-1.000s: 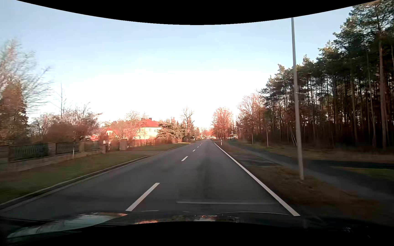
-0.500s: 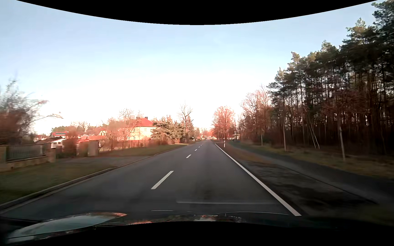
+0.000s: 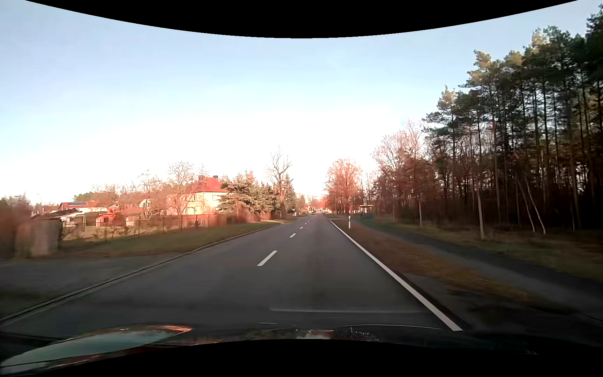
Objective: Follow the waypoints while adhering to traffic rules and regulations
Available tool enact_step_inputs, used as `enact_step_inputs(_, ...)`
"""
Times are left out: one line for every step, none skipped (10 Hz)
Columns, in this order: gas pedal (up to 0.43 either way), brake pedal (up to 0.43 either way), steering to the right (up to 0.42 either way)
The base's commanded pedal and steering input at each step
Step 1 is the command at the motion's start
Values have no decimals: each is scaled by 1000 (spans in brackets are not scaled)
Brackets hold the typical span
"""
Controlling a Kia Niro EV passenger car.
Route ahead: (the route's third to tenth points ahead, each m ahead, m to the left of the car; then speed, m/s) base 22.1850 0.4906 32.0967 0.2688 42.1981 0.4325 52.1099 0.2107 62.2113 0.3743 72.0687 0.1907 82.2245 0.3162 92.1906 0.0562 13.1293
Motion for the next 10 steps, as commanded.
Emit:
enact_step_inputs(87,0,-2)
enact_step_inputs(87,0,-2)
enact_step_inputs(87,0,-2)
enact_step_inputs(87,0,-3)
enact_step_inputs(87,0,-3)
enact_step_inputs(87,0,-4)
enact_step_inputs(87,0,-4)
enact_step_inputs(87,0,-4)
enact_step_inputs(87,0,-4)
enact_step_inputs(87,0,-3)
